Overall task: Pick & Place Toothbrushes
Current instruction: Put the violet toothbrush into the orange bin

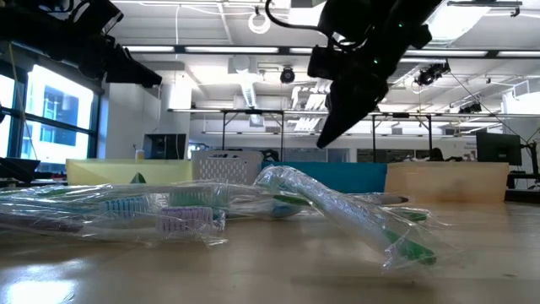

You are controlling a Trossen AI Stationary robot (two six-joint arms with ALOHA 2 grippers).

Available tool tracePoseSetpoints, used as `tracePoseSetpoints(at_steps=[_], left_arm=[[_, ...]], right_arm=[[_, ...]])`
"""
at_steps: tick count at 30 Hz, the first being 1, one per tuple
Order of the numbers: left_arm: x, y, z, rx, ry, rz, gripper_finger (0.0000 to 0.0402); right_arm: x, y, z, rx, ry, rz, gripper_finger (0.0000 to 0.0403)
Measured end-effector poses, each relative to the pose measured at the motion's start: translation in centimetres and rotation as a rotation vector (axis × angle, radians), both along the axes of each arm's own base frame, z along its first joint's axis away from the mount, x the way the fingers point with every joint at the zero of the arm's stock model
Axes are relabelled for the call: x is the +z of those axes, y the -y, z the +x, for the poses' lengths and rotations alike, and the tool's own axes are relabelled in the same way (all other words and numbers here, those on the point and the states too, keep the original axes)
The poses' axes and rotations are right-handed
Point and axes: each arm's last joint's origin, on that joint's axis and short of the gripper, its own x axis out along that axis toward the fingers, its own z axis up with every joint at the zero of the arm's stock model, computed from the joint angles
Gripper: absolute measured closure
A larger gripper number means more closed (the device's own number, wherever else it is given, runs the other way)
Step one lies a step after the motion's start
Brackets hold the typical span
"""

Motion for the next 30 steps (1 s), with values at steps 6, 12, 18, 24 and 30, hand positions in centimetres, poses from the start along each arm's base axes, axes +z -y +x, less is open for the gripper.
tracePoseSetpoints(at_steps=[6, 12, 18, 24, 30], left_arm=[[0.0, 0.0, 0.0, 0.000, 0.000, 0.000, 0.0190], [0.0, 0.0, 0.0, 0.000, 0.000, 0.000, 0.0190], [0.0, 0.0, 0.0, 0.000, 0.000, 0.000, 0.0190], [0.0, 0.0, 0.0, 0.001, 0.000, 0.000, 0.0190], [0.0, 0.0, 0.0, 0.001, 0.000, 0.000, 0.0190]], right_arm=[[-1.3, -0.9, 0.2, 0.031, -0.064, 0.003, 0.0315], [-1.6, -1.6, -0.2, 0.060, -0.116, 0.029, 0.0249], [-1.6, -1.6, -0.2, 0.040, -0.117, 0.041, 0.0234], [-1.6, -1.7, -0.2, 0.052, -0.116, 0.061, 0.0237], [-1.6, -1.7, -0.2, 0.064, -0.114, 0.080, 0.0238]])
